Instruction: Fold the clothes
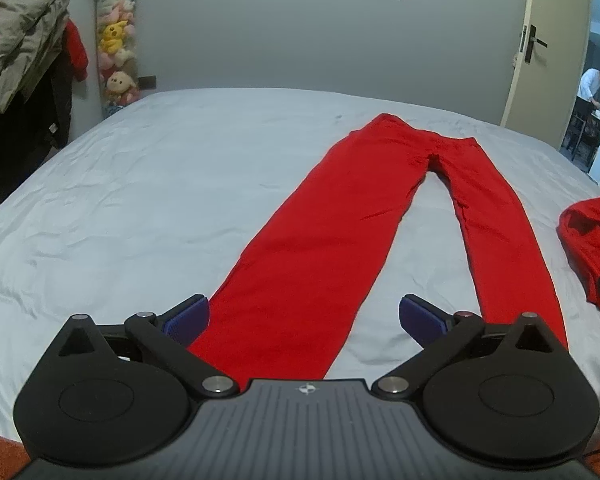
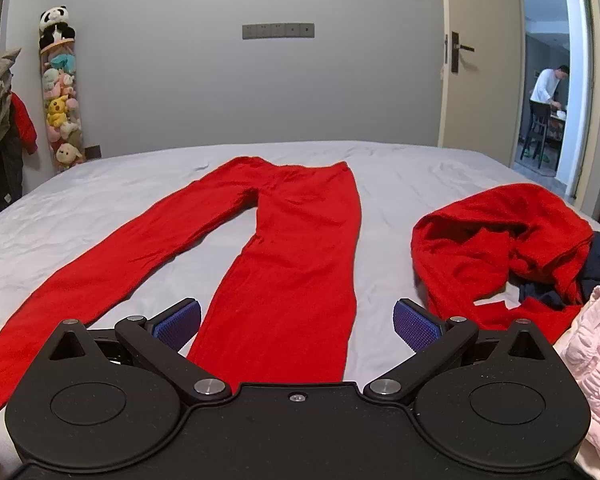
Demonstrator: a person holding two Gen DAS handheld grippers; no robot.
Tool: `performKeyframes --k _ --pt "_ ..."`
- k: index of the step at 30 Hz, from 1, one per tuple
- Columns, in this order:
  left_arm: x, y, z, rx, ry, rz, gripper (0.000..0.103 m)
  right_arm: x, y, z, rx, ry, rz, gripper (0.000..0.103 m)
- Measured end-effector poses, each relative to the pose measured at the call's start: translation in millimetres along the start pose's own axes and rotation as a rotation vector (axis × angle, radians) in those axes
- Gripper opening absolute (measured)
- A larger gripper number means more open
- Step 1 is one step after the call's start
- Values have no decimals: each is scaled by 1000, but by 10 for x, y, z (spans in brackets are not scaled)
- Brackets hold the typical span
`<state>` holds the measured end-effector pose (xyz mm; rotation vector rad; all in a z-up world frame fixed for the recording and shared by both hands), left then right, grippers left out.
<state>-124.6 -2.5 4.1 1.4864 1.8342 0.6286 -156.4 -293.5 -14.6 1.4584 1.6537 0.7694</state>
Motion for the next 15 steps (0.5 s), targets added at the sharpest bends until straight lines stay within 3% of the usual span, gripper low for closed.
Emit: performKeyframes --k 9,15 --pt "-30 -12 27 10 13 8 102 2 -2 -10 -4 8 4 102" --pt "-98 -30 51 18 45 50 95 -13 -1 -10 -2 8 12 102"
Point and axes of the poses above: each gripper's, at about its wrist camera, not at the fingertips, and z roughly the way its jaws point, x to its left, y to its top, the point moved 3 cm from there along z, roughly the way its jaws point, and after that the axes turned 12 degrees about -z, right-handed, at the moved point
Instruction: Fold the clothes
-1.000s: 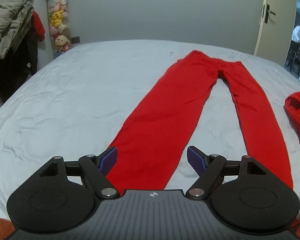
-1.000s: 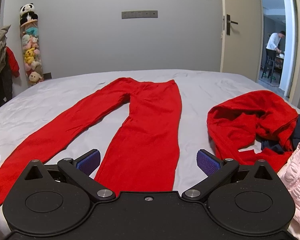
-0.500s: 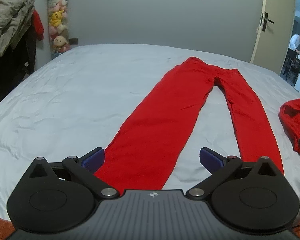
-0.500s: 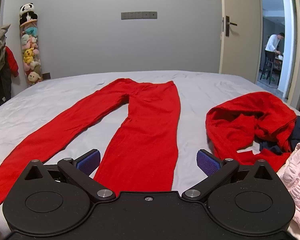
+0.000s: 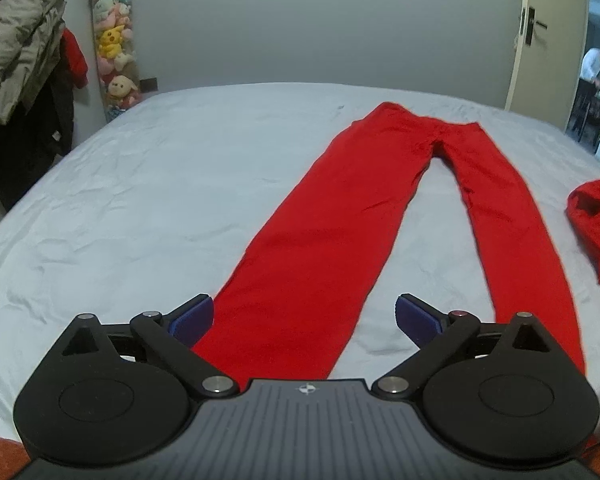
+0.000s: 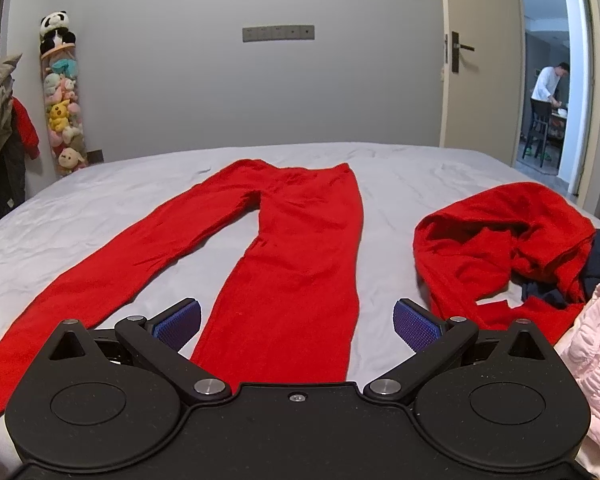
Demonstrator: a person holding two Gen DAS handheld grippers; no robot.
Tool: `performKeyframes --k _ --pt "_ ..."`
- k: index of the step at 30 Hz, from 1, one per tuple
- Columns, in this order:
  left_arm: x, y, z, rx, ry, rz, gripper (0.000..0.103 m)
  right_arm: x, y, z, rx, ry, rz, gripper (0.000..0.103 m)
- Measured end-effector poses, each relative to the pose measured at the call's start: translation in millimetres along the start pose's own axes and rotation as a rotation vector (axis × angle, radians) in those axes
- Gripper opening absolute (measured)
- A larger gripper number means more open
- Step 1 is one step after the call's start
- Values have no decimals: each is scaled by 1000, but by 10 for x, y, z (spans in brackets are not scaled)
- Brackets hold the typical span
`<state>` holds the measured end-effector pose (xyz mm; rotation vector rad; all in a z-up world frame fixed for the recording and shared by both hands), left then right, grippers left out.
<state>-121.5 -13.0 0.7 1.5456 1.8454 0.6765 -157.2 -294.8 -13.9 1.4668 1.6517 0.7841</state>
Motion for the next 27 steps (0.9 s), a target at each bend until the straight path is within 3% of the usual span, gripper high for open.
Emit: performKeyframes --k 15,27 --pt "-55 -39 43 19 54 45 96 7 0 38 23 5 -5 102" --pt "-18 -23 48 27 50 30 96 -2 -10 56 27 10 -13 102"
Point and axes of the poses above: each gripper's, at about its wrist camera, not at the fingertips, and z roughly the way its jaws point, x to its left, y to its top, the point moved 3 cm from there along z, roughly the way its jaws point, and after that the axes turned 12 degrees about -z, right-handed, at the moved point
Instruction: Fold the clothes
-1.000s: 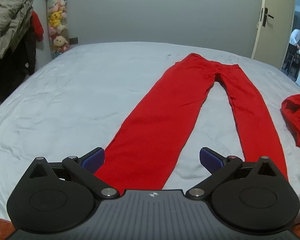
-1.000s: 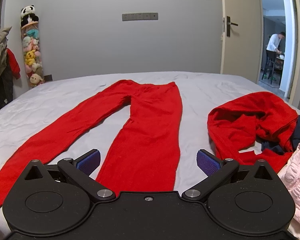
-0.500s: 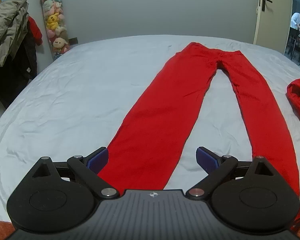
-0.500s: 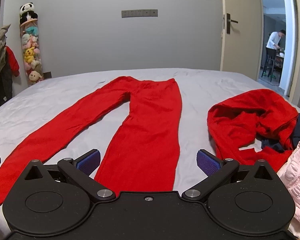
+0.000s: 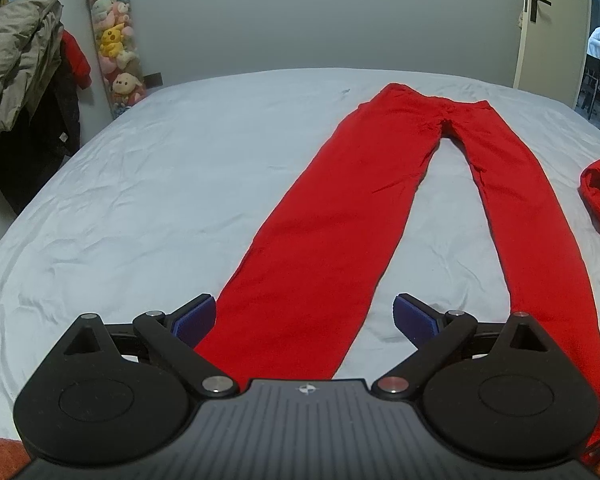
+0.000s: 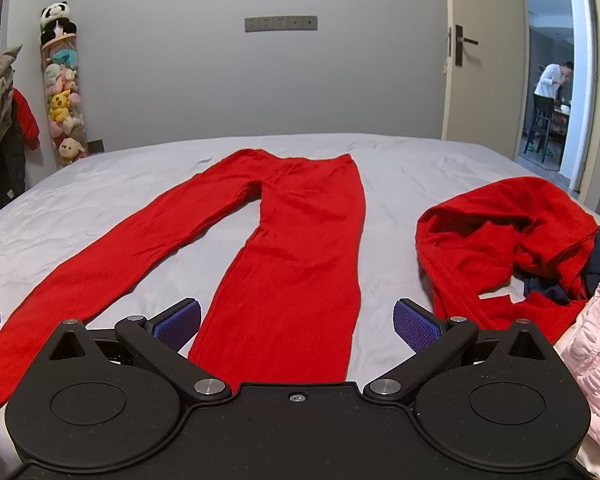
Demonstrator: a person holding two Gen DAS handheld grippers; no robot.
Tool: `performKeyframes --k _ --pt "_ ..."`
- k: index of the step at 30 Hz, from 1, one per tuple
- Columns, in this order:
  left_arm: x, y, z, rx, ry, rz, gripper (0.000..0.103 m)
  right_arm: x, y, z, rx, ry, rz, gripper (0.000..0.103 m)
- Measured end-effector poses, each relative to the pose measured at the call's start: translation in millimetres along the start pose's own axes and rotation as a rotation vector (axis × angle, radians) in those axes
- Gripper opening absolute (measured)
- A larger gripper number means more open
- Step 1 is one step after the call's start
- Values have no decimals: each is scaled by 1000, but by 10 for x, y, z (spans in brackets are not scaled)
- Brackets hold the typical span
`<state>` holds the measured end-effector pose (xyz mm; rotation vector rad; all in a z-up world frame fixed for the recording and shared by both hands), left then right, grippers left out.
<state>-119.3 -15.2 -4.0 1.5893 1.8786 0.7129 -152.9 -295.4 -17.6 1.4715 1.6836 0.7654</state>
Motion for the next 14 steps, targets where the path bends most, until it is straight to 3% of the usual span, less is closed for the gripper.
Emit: performKeyframes --k 14 --pt "9 -7 -5 -3 0 1 96 26 4 -7 3 -2 -4 102"
Point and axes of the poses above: each gripper's, at about its wrist camera, not at the fingertips, and z roughly the way its jaws point, x to its left, y to its top, the point moved 3 cm from there along z, roughly the way its jaws point, and after that the axes turned 12 degrees about -z, right-handed, at the moved point
